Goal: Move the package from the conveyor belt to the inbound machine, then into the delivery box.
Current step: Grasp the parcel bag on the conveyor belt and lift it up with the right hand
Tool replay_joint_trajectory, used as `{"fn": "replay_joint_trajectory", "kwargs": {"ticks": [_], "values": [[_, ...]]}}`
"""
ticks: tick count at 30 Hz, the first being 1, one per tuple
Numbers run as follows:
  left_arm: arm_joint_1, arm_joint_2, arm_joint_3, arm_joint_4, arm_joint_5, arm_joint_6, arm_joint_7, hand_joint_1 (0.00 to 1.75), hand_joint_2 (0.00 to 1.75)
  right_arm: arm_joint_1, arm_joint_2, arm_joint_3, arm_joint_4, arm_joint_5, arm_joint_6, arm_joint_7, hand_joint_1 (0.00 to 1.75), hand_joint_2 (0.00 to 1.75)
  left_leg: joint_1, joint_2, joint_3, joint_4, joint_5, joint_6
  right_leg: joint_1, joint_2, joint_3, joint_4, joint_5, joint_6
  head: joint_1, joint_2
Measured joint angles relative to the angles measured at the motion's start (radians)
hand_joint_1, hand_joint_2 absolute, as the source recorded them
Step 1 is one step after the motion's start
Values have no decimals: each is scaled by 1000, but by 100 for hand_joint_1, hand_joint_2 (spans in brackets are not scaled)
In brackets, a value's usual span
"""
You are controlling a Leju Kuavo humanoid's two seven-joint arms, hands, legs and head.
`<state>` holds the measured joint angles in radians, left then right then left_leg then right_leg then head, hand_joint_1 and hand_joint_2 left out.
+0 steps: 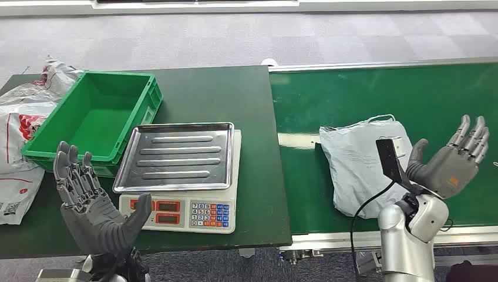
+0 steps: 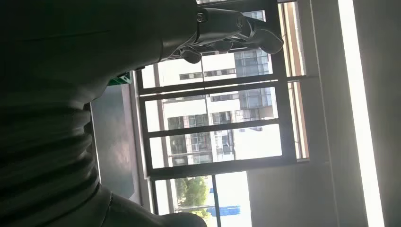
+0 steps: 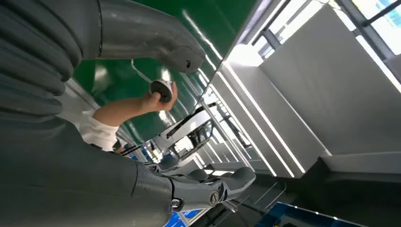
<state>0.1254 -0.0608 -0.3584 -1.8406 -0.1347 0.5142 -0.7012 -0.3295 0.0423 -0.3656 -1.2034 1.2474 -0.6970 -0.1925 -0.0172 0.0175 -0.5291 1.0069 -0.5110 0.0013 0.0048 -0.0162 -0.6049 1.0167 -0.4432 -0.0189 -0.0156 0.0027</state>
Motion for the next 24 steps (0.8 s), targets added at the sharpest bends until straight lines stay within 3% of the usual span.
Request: {"fn": "replay_joint_trajectory", "kwargs": {"ticks": [6, 11, 18, 24], "values": [[2, 8, 2, -2, 0, 15, 0, 0, 175, -40, -34, -44, 111, -7, -1, 11, 0, 175, 0, 0, -3, 0, -1, 1, 0, 0, 0, 0, -1, 1, 0, 0], [0, 7, 31, 6, -16, 130, 0, 0, 175, -95, -85, -72, 275, -32, -1, 16, 0, 175, 0, 1, -5, 0, -1, 1, 0, 1, 1, 0, -1, 1, 0, 0], [-39, -4, 222, -20, 10, 172, 0, 0, 175, -177, -118, -73, 461, -28, 1, 20, 0, 175, 0, 1, 2, 0, 0, 0, 1, 1, 1, 0, -1, 1, 0, 0], [-47, -4, 305, -59, 26, 137, 0, 0, 175, -226, -125, -62, 541, -25, 23, 32, 0, 175, 0, 1, 1, 0, 1, 0, 0, 1, 1, 0, -1, 1, 0, 0]]}}
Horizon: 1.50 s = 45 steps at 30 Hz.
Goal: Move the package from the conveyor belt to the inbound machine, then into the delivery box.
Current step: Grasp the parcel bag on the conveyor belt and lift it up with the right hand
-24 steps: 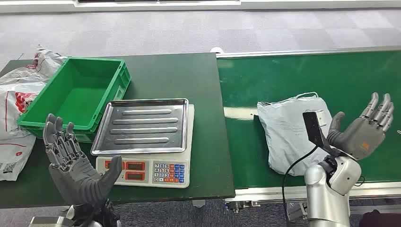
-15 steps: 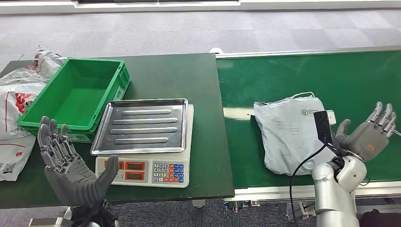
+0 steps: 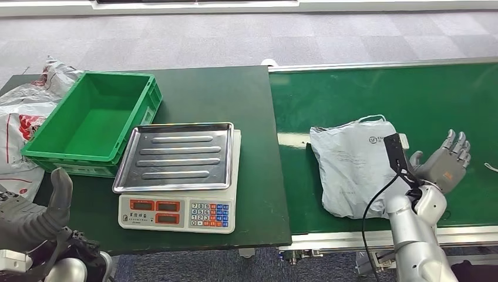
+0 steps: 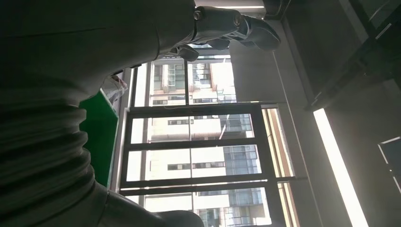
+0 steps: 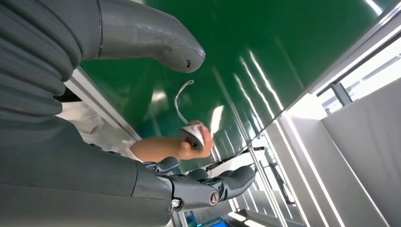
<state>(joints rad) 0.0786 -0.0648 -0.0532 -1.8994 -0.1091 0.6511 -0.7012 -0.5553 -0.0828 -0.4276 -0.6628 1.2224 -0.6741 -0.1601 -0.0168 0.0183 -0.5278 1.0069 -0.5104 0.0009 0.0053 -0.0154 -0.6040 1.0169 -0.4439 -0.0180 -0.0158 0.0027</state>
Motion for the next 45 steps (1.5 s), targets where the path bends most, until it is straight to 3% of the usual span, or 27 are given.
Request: {"fn": "replay_joint_trajectory", "kwargs": {"ticks": [7, 9, 11, 15, 17, 20, 24, 28, 38, 41, 43, 44, 45], "values": [[1, 0, 22, -22, -12, -12, 0, 0, 175, -32, -2, 2, 43, -54, 66, -49, 0, 175, 0, -1, 0, 0, 0, 0, 0, -1, 0, 0, 0, 0, 0, 0], [1, 0, 24, -25, -13, -15, 0, 0, 175, -39, -2, 1, 55, -100, 131, -93, 0, 175, 0, 0, 0, 0, 0, 0, 0, 0, 0, 0, 0, 0, 0, 0], [1, 0, 24, -26, -15, -23, 0, 0, 175, -49, -4, 1, 74, -154, 271, -147, 0, 175, 0, 0, 0, 0, 0, 0, 0, 0, 0, 0, 0, 0, 0, 0], [-15, 1, 24, -22, -17, -66, 0, 0, 175, -66, -20, 33, 138, -154, 701, -256, 0, 175, 0, -1, 0, 0, 0, 0, 0, -1, 0, 0, 0, 0, 0, 0], [-26, 1, 24, -18, -18, -81, 0, 0, 175, -66, -27, 56, 158, -138, 797, -305, 0, 175, 0, -2, 0, 0, 0, 0, 0, -2, 0, 0, 0, 0, 0, 0], [-29, 1, 24, -17, -19, -85, 0, 0, 175, -66, -28, 63, 162, -135, 814, -318, 0, 175, 0, -2, 0, 0, 0, 0, 0, -2, 0, 0, 0, 0, 0, 0], [-49, 2, 26, 4, -32, -96, 0, 0, 175, -61, -42, 146, 207, -118, 874, -380, 0, 175, 0, -1, 0, 0, 0, 0, 0, -1, 0, 0, 0, 0, 0, 0], [-41, 2, 27, 5, -34, -93, 0, 0, 175, -51, -43, 182, 212, -103, 854, -345, 0, 175, 0, -2, 0, 0, 0, 0, 0, -1, 0, 0, 0, 0, 0, 0], [-27, 3, 27, 5, -44, -75, 0, 0, 175, -22, -43, 253, 212, -54, 752, -232, 0, 175, 0, -1, 0, 0, 0, 0, 0, -1, 0, 0, 0, 0, 0, 0], [-23, 2, 27, 4, -48, -74, 0, 0, 175, -21, -42, 277, 213, 4, 727, -117, 0, 175, 0, -1, 0, 0, 0, 0, 0, -1, 0, 0, 0, 0, 0, 0], [-24, 1, 27, 8, -54, -76, 0, 0, 175, -18, -46, 307, 219, 50, 764, -43, 0, 175, 0, -1, 1, 0, 0, 0, 0, -1, 0, 0, 0, 0, 0, 0], [-26, 0, 26, 12, -57, -77, 0, 0, 175, -14, -50, 324, 224, 61, 795, -36, 2, 175, 0, -1, 1, 0, 0, 0, 0, -1, 0, 0, 0, 0, 0, 0], [-28, 0, 26, 15, -58, -77, 0, 0, 175, -7, -55, 338, 228, 62, 822, -51, 45, 175, 0, -1, 1, 0, 0, 0, 0, -1, 0, 0, 0, 0, 0, 0]]}}
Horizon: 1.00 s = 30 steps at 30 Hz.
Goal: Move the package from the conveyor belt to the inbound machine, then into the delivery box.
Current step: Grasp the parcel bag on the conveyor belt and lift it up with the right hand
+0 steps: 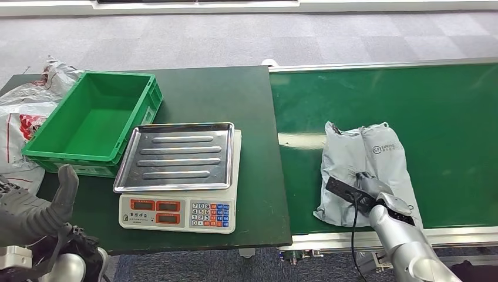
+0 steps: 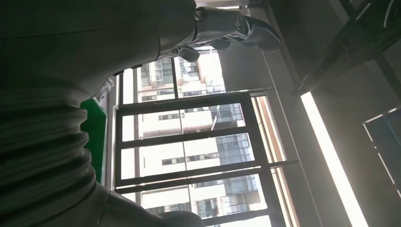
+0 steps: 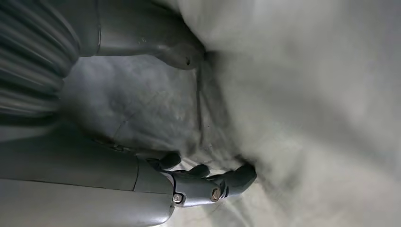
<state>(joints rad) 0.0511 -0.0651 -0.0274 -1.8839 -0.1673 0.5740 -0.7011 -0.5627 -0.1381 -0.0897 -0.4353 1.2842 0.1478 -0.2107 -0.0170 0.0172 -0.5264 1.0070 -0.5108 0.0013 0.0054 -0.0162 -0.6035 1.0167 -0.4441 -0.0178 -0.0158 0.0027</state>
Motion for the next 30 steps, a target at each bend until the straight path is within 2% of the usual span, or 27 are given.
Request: {"fn": "replay_joint_trajectory", "kwargs": {"ticks": [3, 8, 14, 16, 20, 23, 26, 30], "values": [[-2, 0, 0, 8, 2, 3, 0, 0, 175, 19, -19, 29, 2, -27, 30, -94, 175, 175, 0, 0, 1, 0, -1, 1, 0, 1, 1, 0, 0, 0, 0, 0], [12, 0, 0, 2, 10, 10, 0, 0, 175, 34, -36, 70, -16, -84, 29, -169, 175, 175, 0, 1, 3, 0, -1, 1, 0, 1, 3, 0, -1, 0, 0, 0], [17, 2, 0, -7, 13, 24, 0, 0, 175, 38, -37, 114, -43, -142, 23, -192, 175, 175, 0, 1, 4, 0, -1, 1, 0, 1, 4, 0, 0, 0, 0, 0], [18, 2, 0, -9, 13, 28, 0, 0, 175, 41, -35, 126, -52, -158, -4, -192, 175, 175, 0, 0, 3, 0, -1, 1, 0, 0, 4, 0, 0, 0, 0, 0], [26, 4, 0, -23, 13, 45, 0, 0, 175, 52, -20, 137, -79, -187, -121, -183, 175, 175, 0, 1, 2, 0, -1, 1, 0, 0, 4, 0, 0, 0, 0, 0], [33, 5, 0, -31, 13, 46, 0, 0, 175, 53, -12, 143, -92, -201, -148, -180, 175, 175, 0, 0, 2, 0, -1, 1, 0, 0, 3, 0, -1, 0, 0, 0], [47, 5, 0, -46, 11, 61, 0, 0, 175, 60, -2, 146, -123, -218, -269, -163, 175, 175, 0, 1, 1, 0, -1, 1, 0, 0, 3, 0, -1, 0, 0, 0], [69, 5, -1, -70, 18, 93, 0, 0, 175, 71, 19, 128, -246, -244, -554, -57, 175, 175, 0, 1, 0, 0, -1, 1, 0, 1, 2, 0, 0, 0, 0, 0]]}}
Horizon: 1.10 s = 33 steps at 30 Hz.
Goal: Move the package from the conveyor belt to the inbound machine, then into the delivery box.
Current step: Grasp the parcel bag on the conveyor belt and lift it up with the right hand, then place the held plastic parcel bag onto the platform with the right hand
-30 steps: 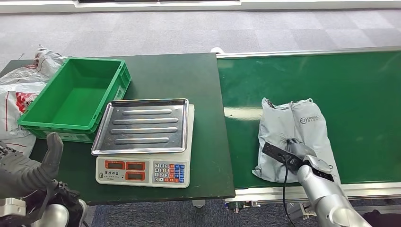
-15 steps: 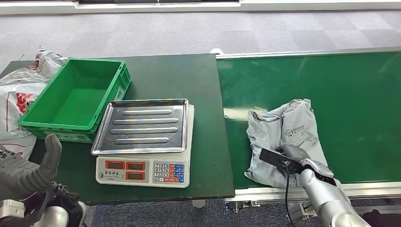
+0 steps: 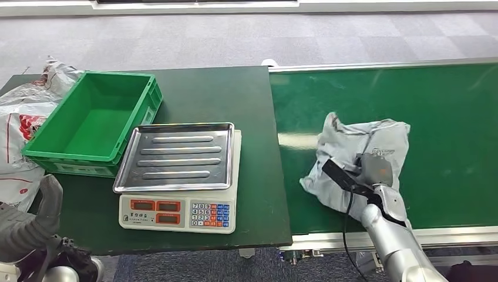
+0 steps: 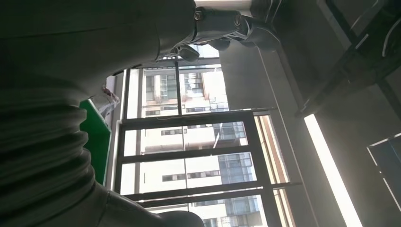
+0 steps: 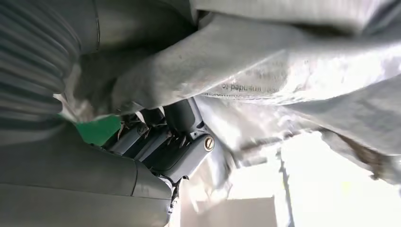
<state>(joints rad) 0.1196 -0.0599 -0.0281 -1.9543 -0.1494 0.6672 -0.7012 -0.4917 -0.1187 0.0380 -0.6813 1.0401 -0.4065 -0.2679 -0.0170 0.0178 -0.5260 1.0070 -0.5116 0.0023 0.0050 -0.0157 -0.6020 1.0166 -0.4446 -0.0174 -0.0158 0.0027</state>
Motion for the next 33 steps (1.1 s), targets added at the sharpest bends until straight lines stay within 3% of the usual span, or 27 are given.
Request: {"fn": "replay_joint_trajectory", "kwargs": {"ticks": [3, 8, 20, 25, 27, 30, 33], "values": [[0, 0, -2, -3, 11, 1, 0, 0, 175, 7, 17, -41, -150, -13, -157, 62, 175, 175, 0, 0, 0, 0, 0, 0, 0, 0, 0, 0, 0, 0, 0, 0], [-20, 0, -15, 12, 13, -8, 0, 0, 175, 17, 36, -104, -322, 8, -259, 112, 175, 175, 0, 0, 0, 0, 0, 0, 0, 0, 0, 0, 0, 0, 0, 0], [-42, -2, -33, 42, 15, -15, 0, 0, 175, 18, 52, -165, -412, 20, -276, 125, 175, 175, 0, 0, 1, 0, 0, 0, 0, 0, 0, 0, 0, 0, 0, 0], [-48, -3, -37, 51, 18, -15, 0, 0, 175, 14, 75, -210, -421, 71, -286, 86, 175, 175, 0, 0, 0, 0, 0, 0, 0, 0, 0, 0, 0, 0, 0, 0], [-52, -6, -41, 54, 15, -12, 0, 0, 175, -5, 92, -237, -403, 118, -242, 98, 175, 175, 0, 1, -5, 0, 0, 0, 0, 0, 0, 0, 0, 0, 0, 0], [-56, -9, -42, 56, 12, -13, 0, 0, 175, -81, 119, -233, -293, 173, 28, 105, 175, 175, 0, 8, -7, 0, -1, 0, 0, 5, 0, 0, 1, -1, 0, 0], [-78, -11, -42, 64, 15, -55, 0, 0, 175, -145, 176, -179, -180, 108, 344, -109, 175, 175, 1, 11, -4, 0, 0, -1, 0, 8, -1, 0, 3, -2, 0, 0]]}}
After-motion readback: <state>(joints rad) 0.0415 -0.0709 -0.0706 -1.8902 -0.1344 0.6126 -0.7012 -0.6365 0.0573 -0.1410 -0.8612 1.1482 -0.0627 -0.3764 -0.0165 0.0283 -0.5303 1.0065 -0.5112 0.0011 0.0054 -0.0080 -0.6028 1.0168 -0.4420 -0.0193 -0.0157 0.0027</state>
